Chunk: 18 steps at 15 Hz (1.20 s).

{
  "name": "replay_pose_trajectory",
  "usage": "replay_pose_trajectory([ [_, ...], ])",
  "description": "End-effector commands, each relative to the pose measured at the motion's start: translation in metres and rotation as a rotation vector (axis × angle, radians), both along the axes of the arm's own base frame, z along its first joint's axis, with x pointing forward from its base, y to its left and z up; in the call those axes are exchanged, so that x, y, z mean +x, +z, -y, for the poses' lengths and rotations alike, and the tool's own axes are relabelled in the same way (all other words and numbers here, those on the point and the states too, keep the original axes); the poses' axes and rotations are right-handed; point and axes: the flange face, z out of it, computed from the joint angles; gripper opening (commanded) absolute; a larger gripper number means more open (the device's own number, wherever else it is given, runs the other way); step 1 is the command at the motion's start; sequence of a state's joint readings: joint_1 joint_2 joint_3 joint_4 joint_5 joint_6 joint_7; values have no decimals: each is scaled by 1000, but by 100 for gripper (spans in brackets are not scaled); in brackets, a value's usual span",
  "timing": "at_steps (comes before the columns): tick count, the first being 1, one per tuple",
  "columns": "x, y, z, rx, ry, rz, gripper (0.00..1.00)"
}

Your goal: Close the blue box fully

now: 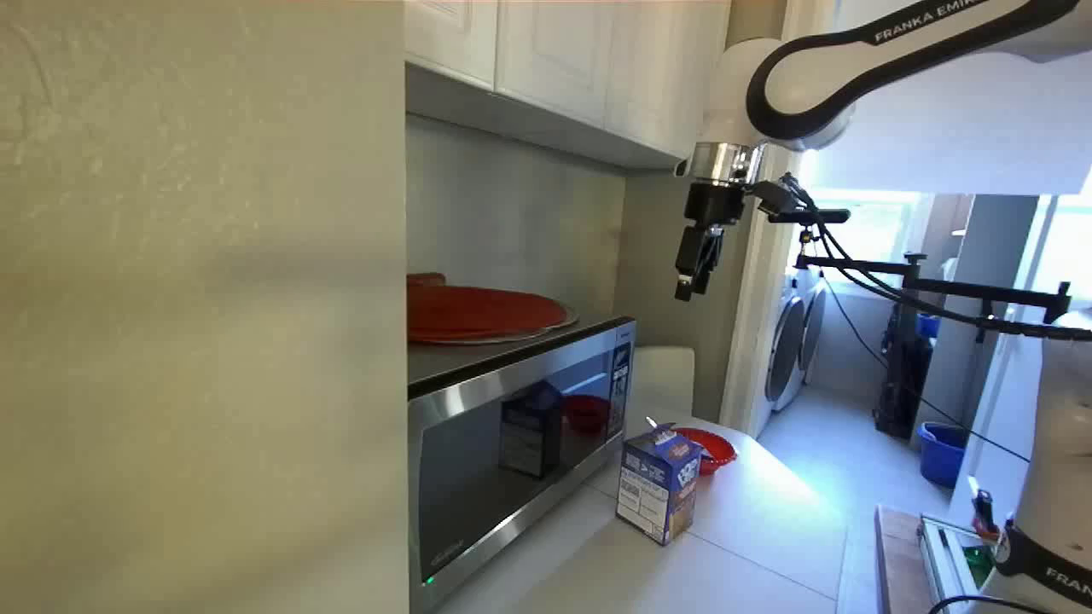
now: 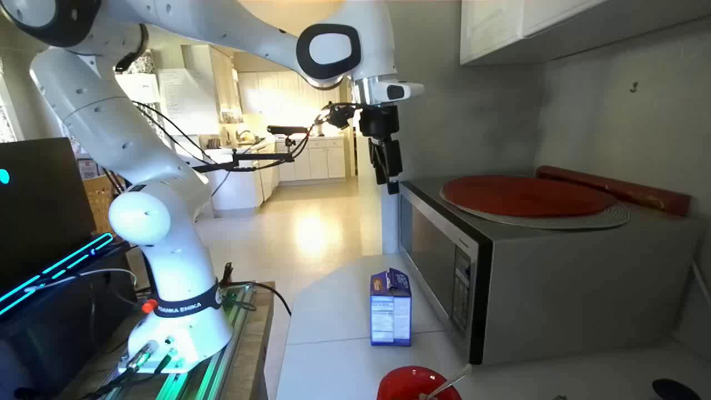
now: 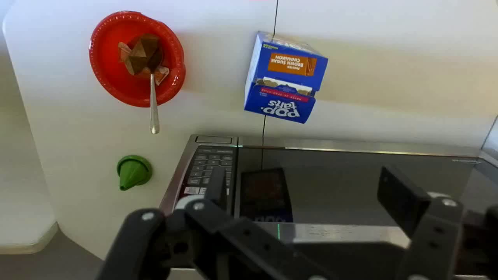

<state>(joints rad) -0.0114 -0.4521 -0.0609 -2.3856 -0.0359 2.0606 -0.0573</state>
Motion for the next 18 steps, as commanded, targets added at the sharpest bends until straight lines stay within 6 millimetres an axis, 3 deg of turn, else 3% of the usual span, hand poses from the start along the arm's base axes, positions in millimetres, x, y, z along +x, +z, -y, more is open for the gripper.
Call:
replay_pose_trajectory([
  [1, 0, 1, 0, 0, 0, -1, 100],
  [5, 0, 1, 0, 0, 0, -1, 100],
  [7, 2, -14, -2, -8, 5, 1, 100],
  [8, 0, -24, -3, -12, 8, -26, 75],
  [10, -4, -45, -7, -29, 15, -40, 66],
  [14, -5, -80, -14, -36, 22, -44, 36],
  [18, 0, -99, -17, -13, -6, 4, 8],
])
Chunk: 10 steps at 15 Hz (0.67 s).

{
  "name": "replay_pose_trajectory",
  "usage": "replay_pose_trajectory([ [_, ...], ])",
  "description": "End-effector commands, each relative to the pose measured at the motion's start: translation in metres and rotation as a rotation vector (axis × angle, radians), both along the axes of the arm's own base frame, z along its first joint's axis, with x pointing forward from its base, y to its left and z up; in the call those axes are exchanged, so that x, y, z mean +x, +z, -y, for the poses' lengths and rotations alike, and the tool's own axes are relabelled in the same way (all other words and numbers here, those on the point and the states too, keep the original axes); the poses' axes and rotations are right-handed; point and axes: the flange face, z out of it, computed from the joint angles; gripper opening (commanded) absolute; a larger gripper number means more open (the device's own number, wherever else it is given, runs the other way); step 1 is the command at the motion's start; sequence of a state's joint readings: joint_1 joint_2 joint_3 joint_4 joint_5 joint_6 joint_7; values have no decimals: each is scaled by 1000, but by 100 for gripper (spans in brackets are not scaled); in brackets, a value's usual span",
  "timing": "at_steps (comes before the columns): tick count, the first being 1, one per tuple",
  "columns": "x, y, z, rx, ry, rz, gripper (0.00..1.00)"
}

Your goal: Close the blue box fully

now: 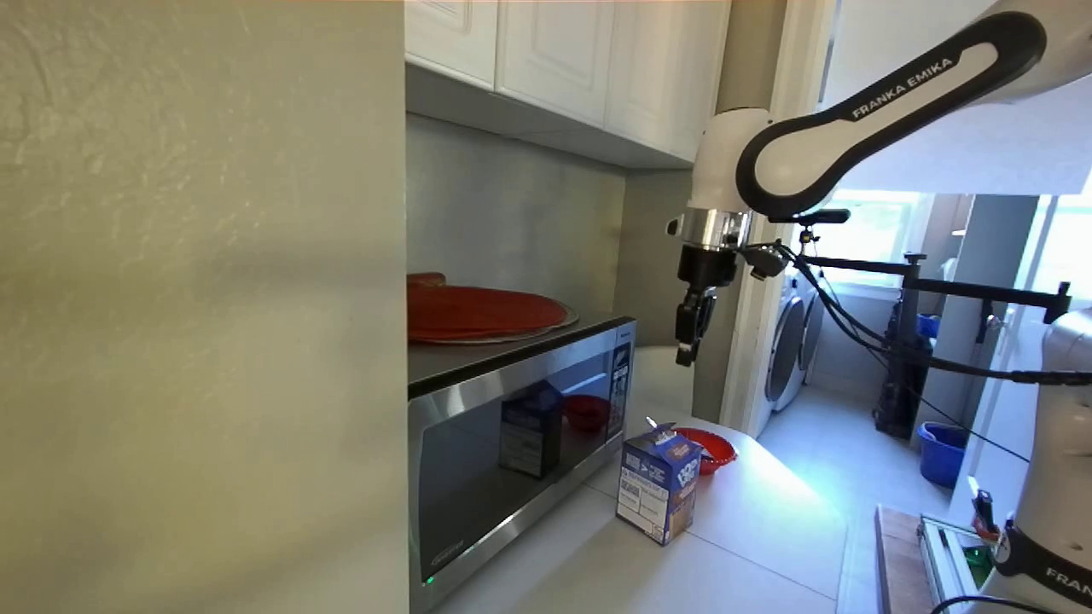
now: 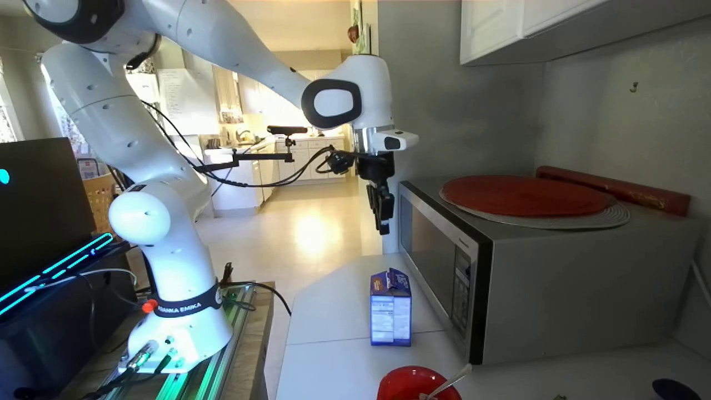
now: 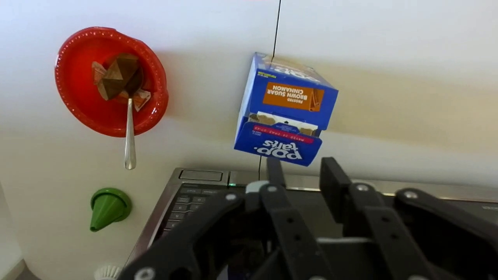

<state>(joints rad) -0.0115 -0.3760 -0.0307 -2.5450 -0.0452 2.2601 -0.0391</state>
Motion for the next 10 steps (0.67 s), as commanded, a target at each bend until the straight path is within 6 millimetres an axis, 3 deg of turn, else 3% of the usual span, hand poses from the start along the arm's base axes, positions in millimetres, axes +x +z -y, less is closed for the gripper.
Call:
replay_pose_trajectory([
  [1, 5, -16, -2, -5, -27, 61, 2],
  [10, 6, -69, 6, -48, -64, 87, 0],
])
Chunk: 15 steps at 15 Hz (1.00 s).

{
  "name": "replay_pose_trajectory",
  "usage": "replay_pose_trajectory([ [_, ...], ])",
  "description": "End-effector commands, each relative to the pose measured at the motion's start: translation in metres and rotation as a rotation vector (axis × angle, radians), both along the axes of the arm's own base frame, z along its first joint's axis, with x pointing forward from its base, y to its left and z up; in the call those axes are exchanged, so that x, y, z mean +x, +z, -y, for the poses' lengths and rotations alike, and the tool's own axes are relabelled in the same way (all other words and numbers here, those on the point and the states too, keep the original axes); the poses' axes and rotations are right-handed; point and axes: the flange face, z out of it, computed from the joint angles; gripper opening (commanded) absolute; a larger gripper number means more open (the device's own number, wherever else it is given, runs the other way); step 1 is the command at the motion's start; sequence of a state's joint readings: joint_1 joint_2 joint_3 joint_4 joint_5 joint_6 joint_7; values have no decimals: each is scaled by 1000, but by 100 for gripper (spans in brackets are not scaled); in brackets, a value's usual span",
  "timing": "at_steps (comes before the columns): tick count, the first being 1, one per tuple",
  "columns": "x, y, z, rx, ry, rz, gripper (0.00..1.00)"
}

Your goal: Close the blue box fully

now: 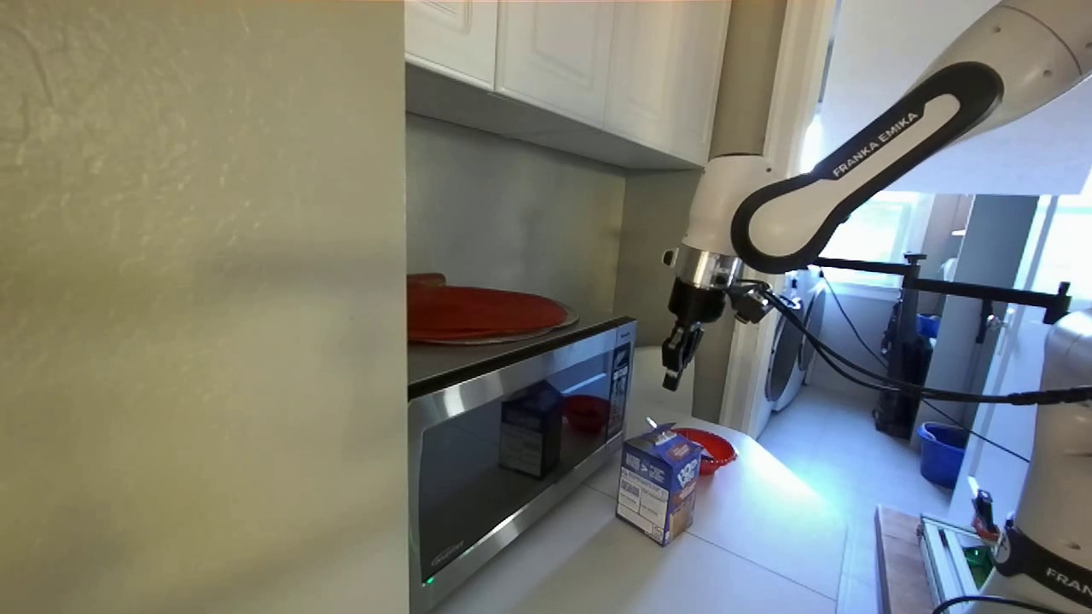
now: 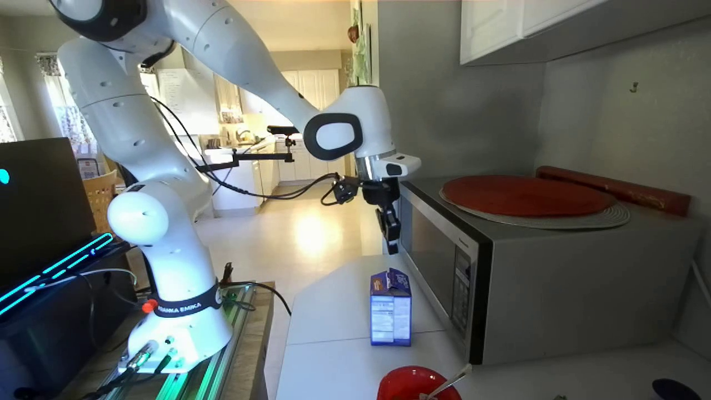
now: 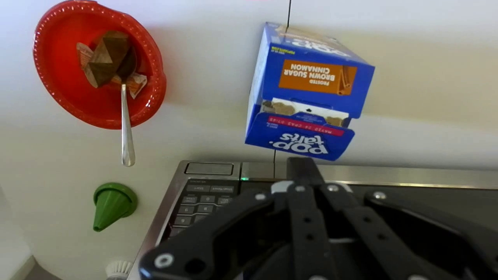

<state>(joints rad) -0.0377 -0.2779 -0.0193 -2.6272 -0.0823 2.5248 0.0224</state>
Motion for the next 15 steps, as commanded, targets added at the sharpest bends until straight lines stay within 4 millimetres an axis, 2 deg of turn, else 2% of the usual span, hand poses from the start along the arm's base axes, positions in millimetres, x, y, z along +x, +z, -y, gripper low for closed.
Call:
replay_pose_trajectory([
  [1, -3, -23, 2, -31, -30, -10, 0],
  [8, -7, -47, 1, -55, -59, -58, 0],
  [15, -6, -59, -15, -46, -59, -32, 0],
])
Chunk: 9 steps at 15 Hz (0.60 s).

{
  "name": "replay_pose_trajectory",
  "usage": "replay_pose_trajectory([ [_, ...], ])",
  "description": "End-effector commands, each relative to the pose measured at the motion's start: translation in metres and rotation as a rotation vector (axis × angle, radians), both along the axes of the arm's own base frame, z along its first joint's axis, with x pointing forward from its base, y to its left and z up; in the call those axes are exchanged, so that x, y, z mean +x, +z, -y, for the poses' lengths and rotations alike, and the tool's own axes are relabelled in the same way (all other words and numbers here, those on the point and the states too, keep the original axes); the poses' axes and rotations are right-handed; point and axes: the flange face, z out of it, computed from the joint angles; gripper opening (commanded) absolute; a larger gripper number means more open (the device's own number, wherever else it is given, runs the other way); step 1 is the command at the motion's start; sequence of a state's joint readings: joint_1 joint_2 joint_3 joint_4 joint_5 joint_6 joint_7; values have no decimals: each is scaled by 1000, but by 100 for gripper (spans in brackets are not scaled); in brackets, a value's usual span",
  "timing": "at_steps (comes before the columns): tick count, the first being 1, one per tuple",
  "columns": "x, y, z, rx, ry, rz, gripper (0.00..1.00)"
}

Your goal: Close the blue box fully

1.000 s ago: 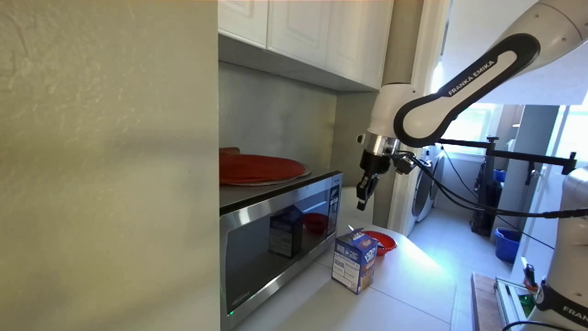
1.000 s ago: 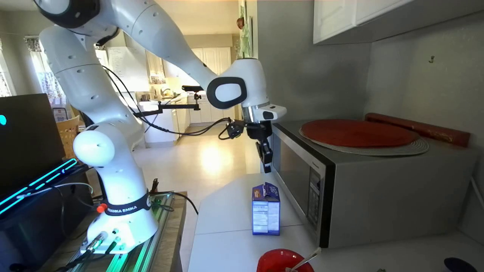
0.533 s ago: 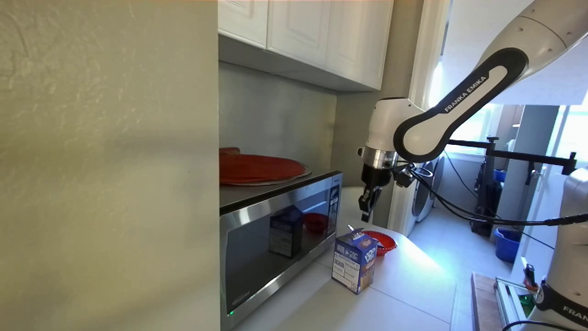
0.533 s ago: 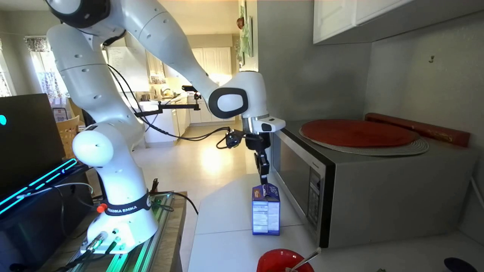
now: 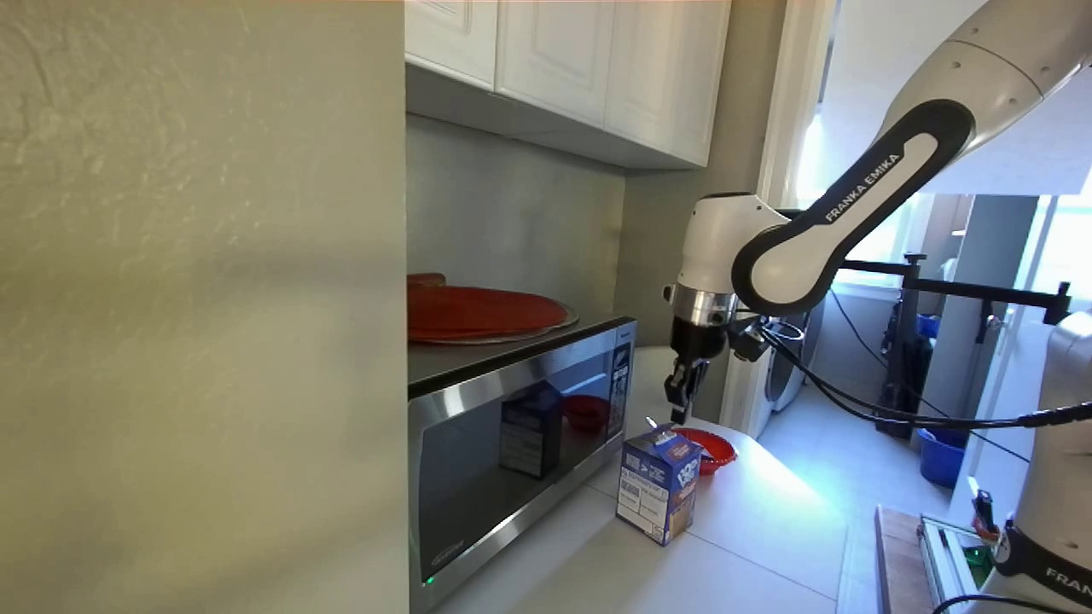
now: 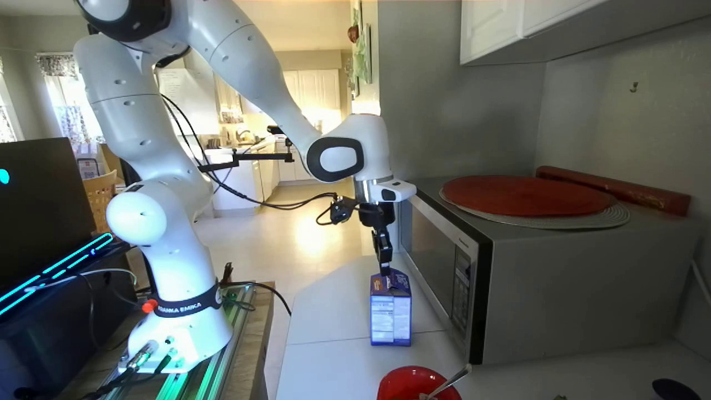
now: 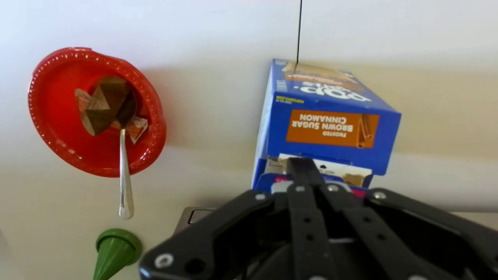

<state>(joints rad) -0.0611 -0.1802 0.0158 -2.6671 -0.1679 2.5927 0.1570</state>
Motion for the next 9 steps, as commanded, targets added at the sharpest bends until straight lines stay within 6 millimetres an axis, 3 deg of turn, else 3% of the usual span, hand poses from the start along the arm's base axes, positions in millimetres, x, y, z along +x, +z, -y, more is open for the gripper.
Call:
replay_pose_trajectory([
  [1, 2, -7, -10, -8, -11, 28, 0],
  [9, 6, -7, -10, -1, -13, 26, 0],
])
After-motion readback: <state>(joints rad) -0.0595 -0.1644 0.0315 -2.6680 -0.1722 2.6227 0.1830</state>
